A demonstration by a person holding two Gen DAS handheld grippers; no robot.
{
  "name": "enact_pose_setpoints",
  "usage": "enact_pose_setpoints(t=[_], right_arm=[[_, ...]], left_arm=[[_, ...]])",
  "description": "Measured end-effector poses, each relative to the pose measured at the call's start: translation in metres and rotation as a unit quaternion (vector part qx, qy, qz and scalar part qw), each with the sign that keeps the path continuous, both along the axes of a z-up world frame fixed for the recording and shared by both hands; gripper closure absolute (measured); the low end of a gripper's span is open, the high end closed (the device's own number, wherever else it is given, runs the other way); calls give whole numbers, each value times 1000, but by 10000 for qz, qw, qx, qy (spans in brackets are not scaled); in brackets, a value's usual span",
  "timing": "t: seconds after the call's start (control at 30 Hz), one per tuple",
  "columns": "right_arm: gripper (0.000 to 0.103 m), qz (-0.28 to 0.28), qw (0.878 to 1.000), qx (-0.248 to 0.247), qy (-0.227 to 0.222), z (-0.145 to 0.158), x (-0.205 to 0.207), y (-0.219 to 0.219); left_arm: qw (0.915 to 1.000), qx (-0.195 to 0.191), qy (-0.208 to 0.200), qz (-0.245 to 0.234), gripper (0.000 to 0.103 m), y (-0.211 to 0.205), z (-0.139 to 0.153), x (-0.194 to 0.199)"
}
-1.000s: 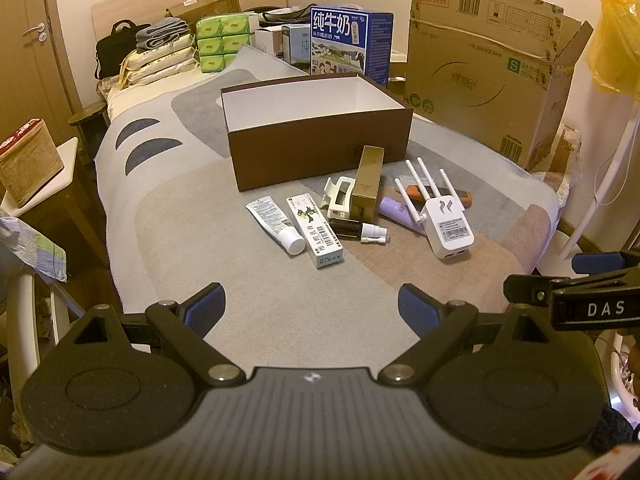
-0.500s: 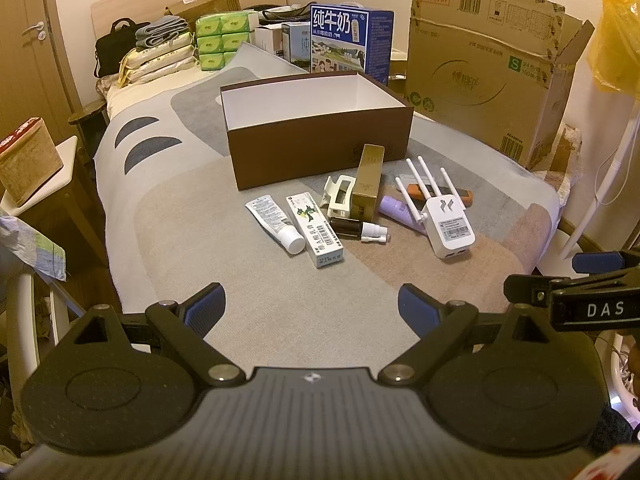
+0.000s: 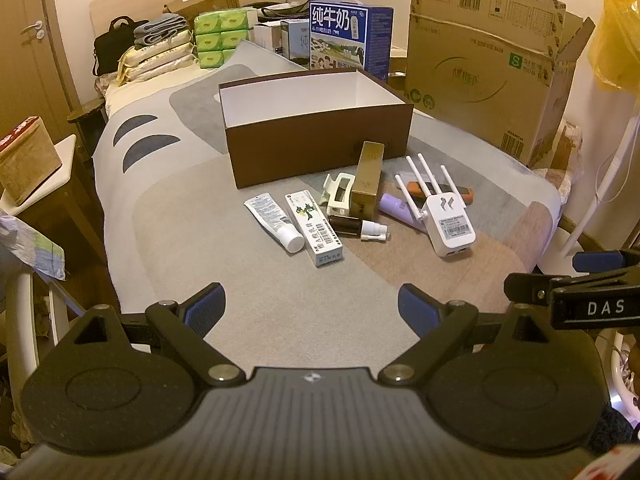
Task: Organize rigid objects
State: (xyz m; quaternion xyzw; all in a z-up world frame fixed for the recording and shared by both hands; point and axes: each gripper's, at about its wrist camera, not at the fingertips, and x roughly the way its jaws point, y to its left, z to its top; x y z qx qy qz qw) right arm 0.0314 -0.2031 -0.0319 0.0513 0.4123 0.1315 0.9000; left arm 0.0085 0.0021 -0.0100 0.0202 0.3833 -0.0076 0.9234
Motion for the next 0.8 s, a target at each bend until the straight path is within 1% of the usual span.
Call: enact_pose_setpoints(t=[0.8], right_arm=[[2, -13, 9998, -33, 202, -9, 16, -3]], left_arm=[[9998, 2, 221, -8, 11, -4, -11, 20]])
